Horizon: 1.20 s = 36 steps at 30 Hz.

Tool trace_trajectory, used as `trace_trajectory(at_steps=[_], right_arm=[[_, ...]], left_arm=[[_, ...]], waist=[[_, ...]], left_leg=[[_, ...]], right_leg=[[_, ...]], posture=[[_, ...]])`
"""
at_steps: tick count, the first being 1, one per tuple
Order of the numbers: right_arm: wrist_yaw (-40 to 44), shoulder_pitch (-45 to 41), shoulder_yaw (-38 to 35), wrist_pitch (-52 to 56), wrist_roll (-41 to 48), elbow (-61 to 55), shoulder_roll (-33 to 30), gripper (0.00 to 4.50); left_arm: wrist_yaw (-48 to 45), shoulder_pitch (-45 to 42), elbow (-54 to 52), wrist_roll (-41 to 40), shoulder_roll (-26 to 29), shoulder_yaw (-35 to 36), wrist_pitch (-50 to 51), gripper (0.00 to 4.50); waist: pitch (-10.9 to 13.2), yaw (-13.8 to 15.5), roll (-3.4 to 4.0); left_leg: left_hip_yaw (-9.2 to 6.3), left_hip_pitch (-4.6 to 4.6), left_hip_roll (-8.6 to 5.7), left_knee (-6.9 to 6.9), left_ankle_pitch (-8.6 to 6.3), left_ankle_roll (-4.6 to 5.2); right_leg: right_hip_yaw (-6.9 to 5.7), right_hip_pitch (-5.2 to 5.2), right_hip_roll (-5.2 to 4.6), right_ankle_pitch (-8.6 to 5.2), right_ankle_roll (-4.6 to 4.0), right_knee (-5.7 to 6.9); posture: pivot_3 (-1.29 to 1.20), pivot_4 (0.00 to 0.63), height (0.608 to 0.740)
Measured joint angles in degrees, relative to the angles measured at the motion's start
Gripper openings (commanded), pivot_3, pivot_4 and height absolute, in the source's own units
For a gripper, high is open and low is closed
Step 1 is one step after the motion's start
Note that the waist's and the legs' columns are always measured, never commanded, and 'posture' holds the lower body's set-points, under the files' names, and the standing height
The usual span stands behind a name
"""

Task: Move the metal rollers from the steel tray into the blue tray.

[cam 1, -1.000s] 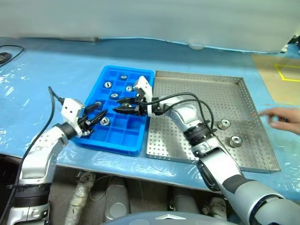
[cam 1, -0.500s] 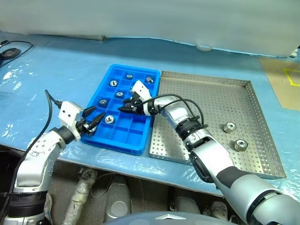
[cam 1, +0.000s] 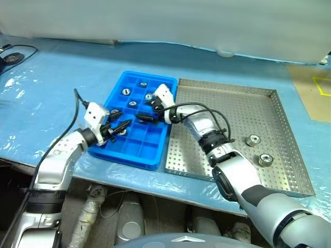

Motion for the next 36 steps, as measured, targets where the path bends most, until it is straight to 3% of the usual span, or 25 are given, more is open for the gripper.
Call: trace_trajectory(at_steps=[9, 20, 34, 36], right_arm=[[-5.4, 12.39, -6.53, 9.66, 0.8, -15.83, -12.75, 4.04], [-10.34, 27.45, -15.89, 22.65, 3.57, -37.21, -23.75, 4.04], [-12.58, 34.67, -17.17, 36.07, 4.72, -41.19, -31.23, 4.04], [-12.4, 35.13, -17.16, 36.22, 4.81, -41.29, -31.78, 3.64]], left_arm=[[-6.71, -10.79, 13.86, 2.81, -6.94, -7.83, -5.75, 2.24], [-12.31, -16.94, 24.77, 5.26, -12.08, -11.01, -11.25, 2.24], [-13.17, -17.61, 27.35, 6.57, -13.8, -10.57, -13.38, 2.24], [-13.16, -17.44, 27.33, 6.6, -13.81, -10.51, -13.39, 2.24]], waist=[[-0.01, -3.21, -0.01], [-0.01, -7.44, 0.01], [-0.01, -7.4, 0.01], [-0.02, -7.36, 0.01]], left_leg=[[-0.02, 0.1, -0.02, 0.01, 0.17, -0.19], [0.14, 0.34, -0.07, 0.0, 0.1, -0.03], [0.92, 0.88, -0.2, 0.01, -0.23, 0.52], [0.97, 0.9, -0.2, 0.01, -0.24, 0.54]], right_leg=[[0.04, 0.07, 0.03, 0.02, 0.02, 0.02], [0.29, 0.21, 0.05, 0.02, 0.01, -0.12], [1.08, 0.47, -0.03, 0.02, 0.04, -0.27], [1.11, 0.47, -0.04, 0.02, 0.05, -0.27]], posture=[[-0.13, 0.15, 0.74], [-0.24, 0.15, 0.74], [-0.23, 0.15, 0.74], [-0.23, 0.15, 0.74]])
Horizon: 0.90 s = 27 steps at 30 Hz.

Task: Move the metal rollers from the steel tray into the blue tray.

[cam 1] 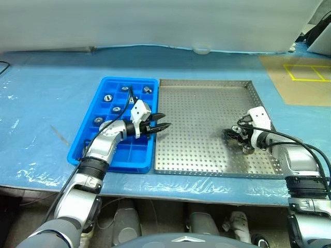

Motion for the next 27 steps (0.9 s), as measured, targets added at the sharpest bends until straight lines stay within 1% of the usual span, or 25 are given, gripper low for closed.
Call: trace_trajectory(at_steps=[1, 2, 6, 8, 11, 13, 17, 20, 22, 27], right_arm=[[0.0, 0.25, 0.0, -0.1, -0.01, -0.02, -0.37, 3.44], [0.05, 0.4, -0.02, -0.21, -0.01, -0.02, -0.62, 3.13], [0.12, 0.37, -0.13, -0.28, 0.89, -0.09, -0.5, 1.7], [0.12, -0.13, -0.18, -0.37, 1.35, -0.06, 0.49, 1.64], [1.14, -2.14, -0.18, -0.71, 4.07, -0.15, 3.88, 1.64], [2.59, -4.94, 0.18, -1.57, 6.22, -0.98, 6.58, 1.64], [6.54, -10.68, 2.72, -5.35, 9.12, -2.31, 9.85, 1.64], [10.76, -14.56, 6.51, -8.57, 9.9, -0.52, 12.66, 1.64], [13.75, -17.53, 9.12, -10.87, 9.89, 3.21, 14.91, 1.64], [21.41, -24.01, 15.26, -16.42, 9.37, 12.99, 19.97, 1.64]], left_arm=[[0.0, 0.17, -0.05, 0.01, -0.09, 0.0, 0.0, 2.24], [0.01, 0.38, -0.14, 0.01, -0.14, 0.02, -0.09, 2.24], [0.02, 0.55, -0.19, 0.2, -0.01, 0.1, -0.49, 2.24], [0.04, 0.59, -0.24, 0.25, 0.19, 0.22, -0.49, 2.24], [0.2, 0.63, -0.48, 0.49, 0.54, 0.43, -0.51, 2.24], [0.56, 0.88, -1.05, 0.46, 1.06, 0.88, -0.41, 2.24], [1.8, 2.29, -4.59, -0.3, 2.87, 2.51, 1.17, 2.24], [3.29, 5.31, -10.06, -1.24, 5.79, 4.9, 3.56, 2.24], [4.37, 8.35, -15.65, -3.02, 7.42, 6.71, 5.97, 2.24], [7.35, 17.26, -30.81, -8.69, 10.97, 12.54, 12.6, 2.24]], waist=[[0.0, 0.12, 0.0], [-0.01, 0.16, 0.0], [-0.01, -0.02, -0.01], [-0.01, -0.14, -0.01], [-0.01, -0.21, 0.0], [-0.01, -0.3, 0.0], [-0.01, -0.1, 0.0], [-0.01, 0.15, -0.01], [0.01, 0.53, -0.03], [0.02, 3.01, -0.04]], left_leg=[[0.02, 0.0, -0.01, 0.0, -0.01, 0.01], [0.03, 0.0, -0.01, 0.0, -0.01, 0.02], [0.06, 0.03, 0.0, 0.0, -0.02, 0.02], [0.07, 0.04, 0.0, 0.0, -0.01, 0.02], [0.15, 0.0, 0.0, 0.0, -0.01, 0.02], [0.19, -0.07, 0.01, -0.01, -0.01, 0.02], [0.2, -0.09, 0.12, -0.14, 0.0, 0.0], [0.19, -0.17, 0.13, -0.2, -0.01, 0.0], [0.19, -0.26, 0.13, -0.2, -0.01, 0.0], [0.13, -0.38, 0.22, -0.22, 0.0, -0.02]], right_leg=[[0.01, 0.0, -0.01, 0.0, 0.0, 0.0], [0.02, 0.0, -0.01, 0.0, 0.01, -0.01], [0.05, -0.01, 0.0, 0.0, 0.01, -0.01], [0.07, -0.03, 0.0, 0.0, 0.01, 0.0], [0.14, -0.2, 0.0, 0.02, 0.04, 0.07], [0.17, -0.36, 0.01, 0.04, 0.05, 0.11], [0.1, -0.44, 0.08, 0.04, 0.05, 0.1], [0.06, -0.51, 0.07, 0.03, 0.04, 0.06], [0.01, -0.58, 0.06, 0.03, 0.04, 0.06], [-0.16, -0.65, 0.05, 0.0, -0.01, 0.09]], posture=[[-0.23, 0.15, 0.74], [-0.23, 0.15, 0.74], [-0.22, 0.15, 0.74], [-0.21, 0.15, 0.74], [-0.16, 0.15, 0.74], [-0.13, 0.15, 0.74], [0.01, 0.15, 0.74], [0.11, 0.15, 0.74], [0.19, 0.15, 0.74], [0.38, 0.15, 0.74]])
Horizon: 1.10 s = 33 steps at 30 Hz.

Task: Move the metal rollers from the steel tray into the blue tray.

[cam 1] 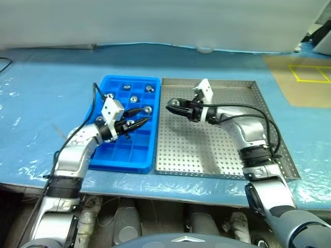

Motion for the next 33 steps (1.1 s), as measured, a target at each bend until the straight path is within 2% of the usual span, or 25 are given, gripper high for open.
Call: trace_trajectory(at_steps=[4, 9, 15, 20, 28, 33], right_arm=[[8.6, -4.82, 6.05, -4.58, -1.58, 6.75, 3.45, 1.64], [16.46, -6.01, 11.98, -7.54, -4.09, 11.18, 6.11, 1.64], [20.39, -5.96, 16.58, -9.77, -7.81, 11.74, 6.69, 1.64], [22.17, -3.78, 17.78, -9.9, -9.01, 11.56, 5.76, 1.64], [21.02, -2.59, 17.52, -8.79, -9.68, 8.74, 4.65, 4.39], [17.58, -1.97, 15.41, -7.89, -9.69, 7.09, 2.89, 4.48]], left_arm=[[4.43, 10.58, -11.49, -3.17, 2.82, 5.99, 4.48, 2.24], [8.88, 19.14, -19.07, -5.34, 3.27, 10.66, 7.05, 2.24], [11.24, 21.32, -21.27, -5.7, 3.74, 12.01, 7.13, 2.24], [11.77, 21.26, -21.35, -5.69, 4.0, 11.81, 7.13, 2.24], [11.22, 17.99, -19.46, -5.49, 5.02, 8.6, 7.07, 2.24], [9.78, 14.01, -16.18, -5.48, 4.79, 4.71, 6.95, 2.24]], waist=[[0.01, 2.09, 0.0], [0.03, 5.67, 0.03], [0.11, 9.36, 0.17], [0.12, 11.07, 0.19], [0.1, 10.94, 0.2], [0.1, 10.91, 0.22]], left_leg=[[-0.23, -0.15, 0.04, -0.04, 0.0, -0.02], [-0.62, -0.38, 0.06, -0.01, 0.03, -0.07], [-1.19, -0.44, 0.05, -0.03, 0.07, -0.16], [-1.28, -0.45, 0.02, -0.02, 0.12, -0.25], [-1.31, -0.43, 0.02, 0.0, 0.17, -0.33], [-1.31, -0.44, 0.0, 0.1, 0.2, -0.38]], right_leg=[[-0.29, 0.01, -0.01, -0.06, -0.08, -0.03], [-0.66, 0.04, -0.02, -0.09, -0.11, -0.03], [-1.02, 0.21, 0.0, -0.1, -0.1, 0.02], [-1.04, 0.24, 0.01, -0.09, -0.1, 0.03], [-1.02, 0.23, 0.04, -0.09, -0.11, 0.08], [-1.03, 0.27, 0.03, -0.08, -0.1, 0.13]], posture=[[0.45, 0.15, 0.74], [0.52, 0.15, 0.74], [0.52, 0.15, 0.74], [0.49, 0.15, 0.74], [0.42, 0.15, 0.74], [0.29, 0.15, 0.74]])
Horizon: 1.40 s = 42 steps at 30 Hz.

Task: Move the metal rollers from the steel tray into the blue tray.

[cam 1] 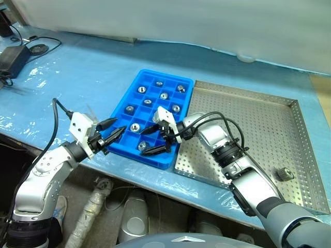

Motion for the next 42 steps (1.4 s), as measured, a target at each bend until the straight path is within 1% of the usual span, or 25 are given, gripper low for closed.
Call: trace_trajectory(at_steps=[4, 6, 10, 13, 16, 18, 21, 27, 34, 36, 38, 39, 41, 42], right_arm=[[-2.24, 3.66, -3.66, 3.21, 1.1, -6.93, -4.46, 4.48], [-3.65, 6.89, -5.85, 5.77, 2.01, -11.0, -7.23, 4.48], [-8.06, 12.44, -11.36, 10.61, 3.79, -19.58, -12.86, 4.48], [-12.35, 17.63, -15.68, 14.97, 4.3, -23.84, -16.14, 4.48], [-16.52, 21.46, -20.41, 19.0, 6.02, -29.9, -18.15, 4.48], [-18.46, 22.89, -22.93, 20.23, 6.81, -32.47, -19.33, 4.48], [-22.5, 25.18, -27.0, 21.28, 7.61, -34.24, -19.99, 4.48], [-33.66, 28.17, -34.36, 23.18, 6.78, -34.5, -20.33, 4.48], [-40.5, 35.58, -39.08, 29.37, 5.99, -35.81, -23.54, 4.48], [-41.29, 38.23, -40.34, 31.43, 6.28, -37.17, -24.43, 4.11], [-41.66, 40.44, -41.58, 32.83, 6.97, -37.9, -24.38, 3.61], [-41.99, 41.36, -41.71, 32.89, 6.93, -37.97, -24.39, 3.19], [-42.8, 42.5, -42.05, 33.01, 7.23, -38.3, -23.77, 2.54], [-42.97, 42.67, -42.78, 33.29, 8.08, -39.22, -22.92, 2.17]], left_arm=[[-2.66, -6.14, 5.54, 0.36, -2.22, -5.27, -0.66, 2.24], [-4.51, -9.38, 8.94, 0.66, -3.83, -7.86, -1.34, 2.24], [-9.05, -16.56, 17.52, 2.65, -7.56, -13.55, -4.47, 2.24], [-12.44, -20.23, 24.0, 4.12, -9.25, -16.03, -6.42, 2.24], [-16.33, -26.24, 32.33, 5.41, -11.96, -17.75, -9.4, 2.24], [-18.05, -28.75, 34.72, 6.12, -13.47, -18.58, -11.03, 2.24], [-20.63, -31.2, 39.14, 6.69, -15.93, -19.39, -12.93, 2.24], [-25.02, -35.62, 48.59, 8.87, -19.47, -20.47, -17.01, 2.24], [-28.37, -39.1, 56.41, 10.59, -23.74, -21.01, -21.62, 2.24], [-29.01, -39.93, 58.42, 11.23, -24.94, -21.05, -22.78, 2.24], [-29.79, -40.6, 60.05, 11.62, -25.89, -21.14, -23.58, 2.24], [-30.16, -40.87, 60.6, 11.93, -26.27, -21.21, -23.98, 2.24], [-30.89, -41.35, 61.76, 12.8, -26.75, -21.43, -25.04, 2.24], [-31.17, -41.97, 62.77, 13.3, -26.8, -21.44, -25.43, 2.24]], waist=[[-0.02, -0.59, 0.03], [-0.03, -1.65, 0.03], [-0.08, -5.09, 0.01], [-0.08, -8.04, 0.01], [-0.08, -10.94, 0.01], [-0.1, -12.63, 0.01], [-0.1, -14.22, 0.02], [-0.1, -15.65, 0.0], [-0.1, -16.28, 0.01], [-0.1, -16.77, 0.01], [-0.1, -17.43, 0.01], [-0.1, -17.62, 0.01], [-0.1, -18.24, 0.01], [-0.1, -18.59, 0.01]], left_leg=[[0.0, 0.07, -0.03, 0.12, 0.02, -0.03], [0.01, 0.09, -0.05, 0.16, 0.05, -0.06], [0.05, 0.3, -0.1, 0.13, 0.21, -0.31], [0.07, 0.32, -0.1, 0.1, 0.25, -0.36], [0.09, 0.33, -0.1, 0.1, 0.26, -0.35], [0.19, 0.4, -0.12, 0.11, 0.24, -0.31], [0.36, 0.47, -0.12, 0.1, 0.17, -0.19], [1.08, 0.78, -0.18, 0.2, -0.14, 0.32], [1.47, 0.84, -0.2, 0.4, -0.38, 0.69], [1.47, 0.82, -0.19, 0.42, -0.39, 0.71], [1.49, 0.82, -0.2, 0.49, -0.42, 0.74], [1.49, 0.82, -0.19, 0.53, -0.42, 0.75], [1.49, 0.81, -0.19, 0.6, -0.43, 0.76], [1.49, 0.81, -0.18, 0.62, -0.43, 0.76]], right_leg=[[0.04, 0.14, -0.03, 0.01, 0.02, 0.1], [0.05, 0.22, -0.04, 0.04, 0.06, 0.09], [0.13, 0.39, -0.05, 0.07, 0.11, 0.07], [0.17, 0.35, -0.02, 0.08, 0.11, 0.06], [0.22, 0.28, 0.01, 0.09, 0.1, 0.05], [0.35, 0.3, 0.02, 0.09, 0.1, 0.0], [0.5, 0.3, 0.02, 0.09, 0.09, -0.05], [1.23, 0.3, 0.01, 0.12, 0.15, -0.12], [1.53, 0.28, -0.02, 0.12, 0.18, -0.26], [1.53, 0.29, -0.02, 0.12, 0.18, -0.27], [1.55, 0.28, -0.03, 0.11, 0.19, -0.27], [1.55, 0.29, -0.03, 0.11, 0.2, -0.27], [1.56, 0.28, -0.04, 0.09, 0.29, -0.26], [1.55, 0.28, -0.03, -0.02, 0.53, -0.25]], posture=[[0.15, 0.15, 0.74], [0.09, 0.15, 0.74], [-0.06, 0.15, 0.74], [-0.16, 0.15, 0.74], [-0.22, 0.15, 0.74], [-0.27, 0.15, 0.74], [-0.33, 0.15, 0.74], [-0.44, 0.15, 0.74], [-0.53, 0.15, 0.74], [-0.55, 0.15, 0.74], [-0.55, 0.15, 0.74], [-0.55, 0.15, 0.74], [-0.55, 0.15, 0.74], [-0.55, 0.15, 0.74]])
